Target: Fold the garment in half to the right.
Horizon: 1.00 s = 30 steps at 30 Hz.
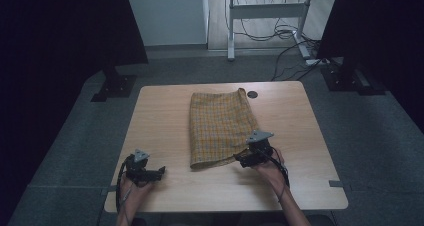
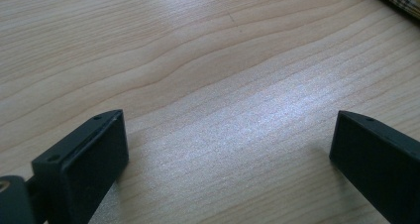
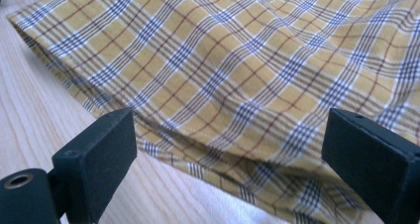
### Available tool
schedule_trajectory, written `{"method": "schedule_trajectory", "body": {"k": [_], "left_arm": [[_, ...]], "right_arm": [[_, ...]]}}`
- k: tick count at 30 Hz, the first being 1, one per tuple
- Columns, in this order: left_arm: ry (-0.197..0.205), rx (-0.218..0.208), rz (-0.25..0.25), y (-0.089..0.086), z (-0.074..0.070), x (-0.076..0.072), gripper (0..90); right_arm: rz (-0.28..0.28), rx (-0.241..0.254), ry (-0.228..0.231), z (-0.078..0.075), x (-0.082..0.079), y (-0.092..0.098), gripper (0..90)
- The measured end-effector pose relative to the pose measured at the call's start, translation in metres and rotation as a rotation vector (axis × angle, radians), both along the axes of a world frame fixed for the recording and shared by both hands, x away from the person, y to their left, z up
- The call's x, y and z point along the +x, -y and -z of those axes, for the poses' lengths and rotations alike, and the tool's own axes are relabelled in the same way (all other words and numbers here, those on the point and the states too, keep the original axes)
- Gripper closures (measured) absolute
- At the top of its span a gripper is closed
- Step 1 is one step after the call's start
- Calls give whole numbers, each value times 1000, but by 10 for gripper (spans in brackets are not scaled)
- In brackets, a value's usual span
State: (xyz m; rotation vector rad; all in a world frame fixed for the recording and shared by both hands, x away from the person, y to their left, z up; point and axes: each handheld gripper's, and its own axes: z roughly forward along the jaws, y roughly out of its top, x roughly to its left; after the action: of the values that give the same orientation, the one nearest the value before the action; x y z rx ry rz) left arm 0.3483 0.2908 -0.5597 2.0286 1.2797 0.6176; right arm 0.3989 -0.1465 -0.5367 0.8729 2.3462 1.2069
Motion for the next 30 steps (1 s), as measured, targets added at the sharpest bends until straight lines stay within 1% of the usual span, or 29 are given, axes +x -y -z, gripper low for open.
{"method": "schedule_trajectory", "body": {"k": [10, 14, 30], "left_arm": [[0, 0, 0, 0, 0, 0, 19], [0, 0, 0, 0, 0, 0, 19], [0, -1, -3, 0, 0, 0, 19]], "right_arm": [[3, 6, -2, 3, -10, 12, 57], [12, 21, -4, 4, -14, 18, 53], [65, 40, 0, 12, -30, 51, 58]]}}
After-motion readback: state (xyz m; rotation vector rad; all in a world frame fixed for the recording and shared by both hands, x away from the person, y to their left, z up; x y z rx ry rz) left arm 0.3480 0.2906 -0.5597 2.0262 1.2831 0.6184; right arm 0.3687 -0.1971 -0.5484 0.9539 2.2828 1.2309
